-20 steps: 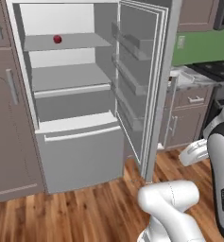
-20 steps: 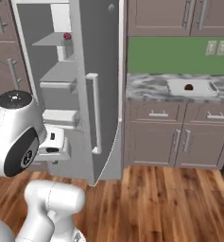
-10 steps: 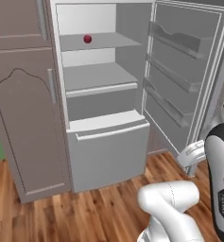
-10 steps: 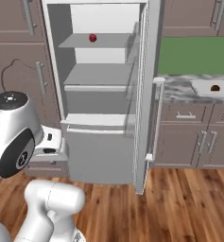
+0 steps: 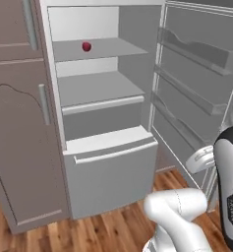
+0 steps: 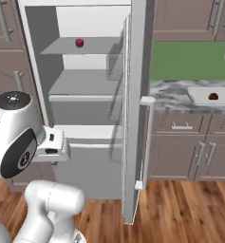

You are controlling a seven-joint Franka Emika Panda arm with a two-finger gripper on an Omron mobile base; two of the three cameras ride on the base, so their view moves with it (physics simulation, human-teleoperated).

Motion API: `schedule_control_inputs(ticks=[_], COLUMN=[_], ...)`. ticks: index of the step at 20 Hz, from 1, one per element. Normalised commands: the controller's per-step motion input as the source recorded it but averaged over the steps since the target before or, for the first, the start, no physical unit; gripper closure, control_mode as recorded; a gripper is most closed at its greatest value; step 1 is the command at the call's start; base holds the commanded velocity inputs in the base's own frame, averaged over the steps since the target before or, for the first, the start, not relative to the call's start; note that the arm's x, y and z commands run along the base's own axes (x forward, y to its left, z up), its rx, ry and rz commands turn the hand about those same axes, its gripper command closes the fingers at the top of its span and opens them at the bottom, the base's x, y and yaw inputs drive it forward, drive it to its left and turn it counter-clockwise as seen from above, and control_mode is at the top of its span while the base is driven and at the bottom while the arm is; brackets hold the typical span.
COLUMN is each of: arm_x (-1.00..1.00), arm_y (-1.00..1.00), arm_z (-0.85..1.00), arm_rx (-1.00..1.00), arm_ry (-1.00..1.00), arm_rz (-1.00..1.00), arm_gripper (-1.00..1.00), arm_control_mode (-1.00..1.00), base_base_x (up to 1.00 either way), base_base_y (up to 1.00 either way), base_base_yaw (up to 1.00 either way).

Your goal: Pick the apple and orange from the fridge and place them inside the tupperware on the counter.

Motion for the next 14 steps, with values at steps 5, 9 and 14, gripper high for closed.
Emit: schedule_control_inputs(ticks=[5,9,14], arm_x=[0.00,0.00,0.00], arm_y=[0.00,0.00,0.00], arm_z=[0.00,0.00,0.00], arm_rx=[0.00,0.00,0.00], arm_ry=[0.00,0.00,0.00], arm_rz=[0.00,0.00,0.00], arm_gripper=[-1.00,-1.00,-1.00], arm_control_mode=[1.00,1.00,1.00], base_base_x=[0.77,0.81,0.77], base_base_y=[0.06,0.36,0.40], base_base_yaw=[-0.01,-0.05,-0.07])
